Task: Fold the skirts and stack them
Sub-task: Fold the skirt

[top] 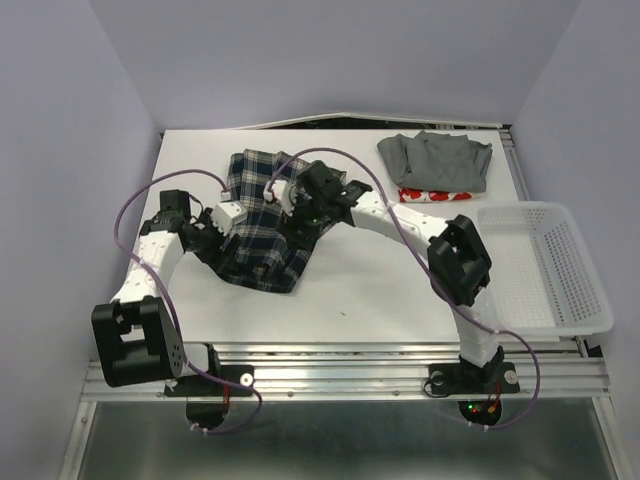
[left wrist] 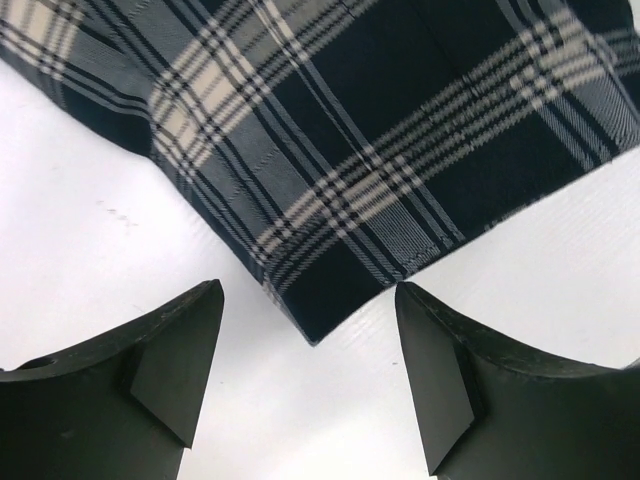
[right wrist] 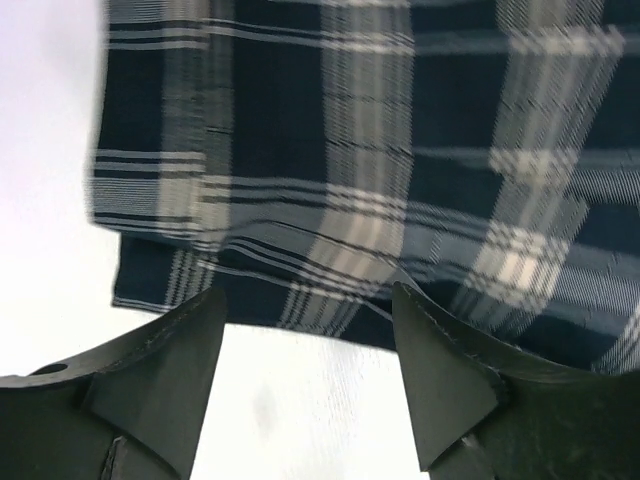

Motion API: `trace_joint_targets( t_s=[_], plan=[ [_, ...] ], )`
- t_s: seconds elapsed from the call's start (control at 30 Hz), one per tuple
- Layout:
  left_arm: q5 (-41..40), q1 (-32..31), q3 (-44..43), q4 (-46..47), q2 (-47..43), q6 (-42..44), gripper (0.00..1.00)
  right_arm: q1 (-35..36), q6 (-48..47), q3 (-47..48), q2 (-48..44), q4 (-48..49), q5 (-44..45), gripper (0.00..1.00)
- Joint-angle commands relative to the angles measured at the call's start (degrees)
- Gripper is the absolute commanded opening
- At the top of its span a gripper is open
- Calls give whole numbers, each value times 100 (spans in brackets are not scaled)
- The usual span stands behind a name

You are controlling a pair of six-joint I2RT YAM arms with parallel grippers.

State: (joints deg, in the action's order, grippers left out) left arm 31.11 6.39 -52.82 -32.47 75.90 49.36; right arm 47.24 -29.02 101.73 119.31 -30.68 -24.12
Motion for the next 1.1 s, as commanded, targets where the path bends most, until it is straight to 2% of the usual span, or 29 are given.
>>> trace_joint_targets(
  t_s=[0.0, 0.17, 0.33, 0.53, 0.63, 0.67, 0.77, 0.97, 1.07],
  plan=[
    [70, -15, 201, -304, -304, 758, 81, -645, 1695, 119, -179, 247, 180, 70],
    [-44, -85, 377, 3, -383, 961, 81, -1295, 2707, -197, -189, 53, -206, 60],
    [-395, -454, 562, 512, -435, 1014, 80, -1358, 3419, -724, -13, 70, -506, 53],
    [-774, -1157, 624, 953, -251, 961, 69, -1358, 4184, -891, 558, 325, -1068, 51],
    [-537, -1289, 518, 944, -233, 891, 53, -1358, 4500, -1041, 637, 676, -1218, 50],
    [-432, -1325, 509, 935, -259, 891, 41, -1358, 4579, -1120, 664, 842, -1261, 50],
    [-334, -1535, 518, 830, -321, 899, 19, -1358, 4773, -1173, 778, 1037, -1376, 50],
    [-28, -1834, 509, 566, -348, 952, 2, -1358, 4888, -1305, 822, 1178, -1385, 50],
    [140, -2028, 518, 513, -392, 961, 1, -1358, 4958, -1358, 814, 1257, -1402, 50]
  ],
)
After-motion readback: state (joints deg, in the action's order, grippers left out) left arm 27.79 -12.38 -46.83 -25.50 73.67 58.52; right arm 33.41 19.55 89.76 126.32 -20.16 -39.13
